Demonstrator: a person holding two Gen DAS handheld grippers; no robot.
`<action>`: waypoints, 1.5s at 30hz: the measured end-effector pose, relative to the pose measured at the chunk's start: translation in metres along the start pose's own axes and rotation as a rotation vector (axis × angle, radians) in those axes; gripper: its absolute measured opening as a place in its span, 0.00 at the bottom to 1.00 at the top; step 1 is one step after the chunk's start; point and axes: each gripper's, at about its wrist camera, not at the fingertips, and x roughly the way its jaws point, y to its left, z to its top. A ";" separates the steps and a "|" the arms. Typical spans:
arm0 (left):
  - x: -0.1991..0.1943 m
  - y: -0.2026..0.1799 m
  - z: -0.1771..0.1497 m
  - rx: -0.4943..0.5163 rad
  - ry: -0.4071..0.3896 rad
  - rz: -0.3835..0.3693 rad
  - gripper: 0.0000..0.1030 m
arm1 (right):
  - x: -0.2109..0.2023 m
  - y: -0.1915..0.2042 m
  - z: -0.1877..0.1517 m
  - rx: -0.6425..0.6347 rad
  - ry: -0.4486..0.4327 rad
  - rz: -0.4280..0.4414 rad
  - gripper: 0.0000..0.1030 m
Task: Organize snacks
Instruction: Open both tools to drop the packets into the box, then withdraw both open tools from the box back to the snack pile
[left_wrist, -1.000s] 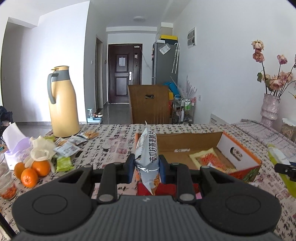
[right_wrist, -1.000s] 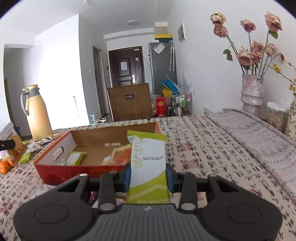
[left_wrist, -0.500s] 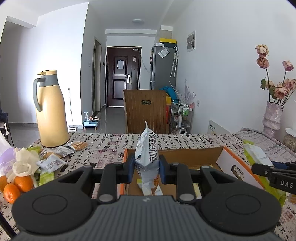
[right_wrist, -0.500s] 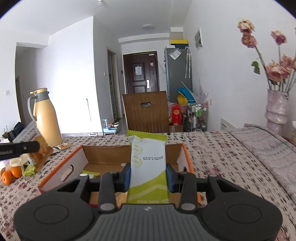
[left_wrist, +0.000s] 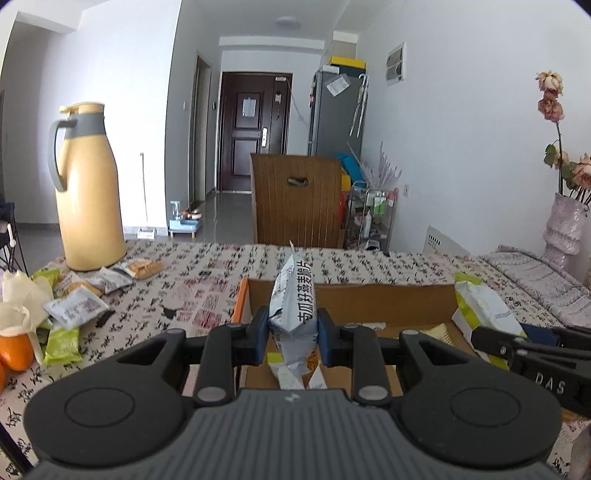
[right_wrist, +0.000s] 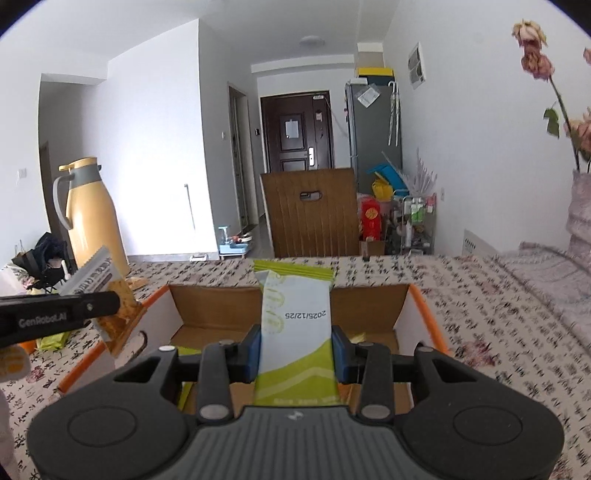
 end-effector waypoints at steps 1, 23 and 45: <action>0.001 0.001 -0.001 -0.002 0.005 -0.001 0.26 | 0.002 0.001 -0.002 -0.007 0.006 0.001 0.36; -0.016 0.007 -0.007 -0.049 -0.062 0.068 1.00 | -0.012 -0.008 -0.007 0.046 -0.036 -0.040 1.00; -0.063 0.002 -0.001 -0.031 -0.084 0.050 1.00 | -0.064 -0.006 0.001 0.030 -0.092 -0.063 1.00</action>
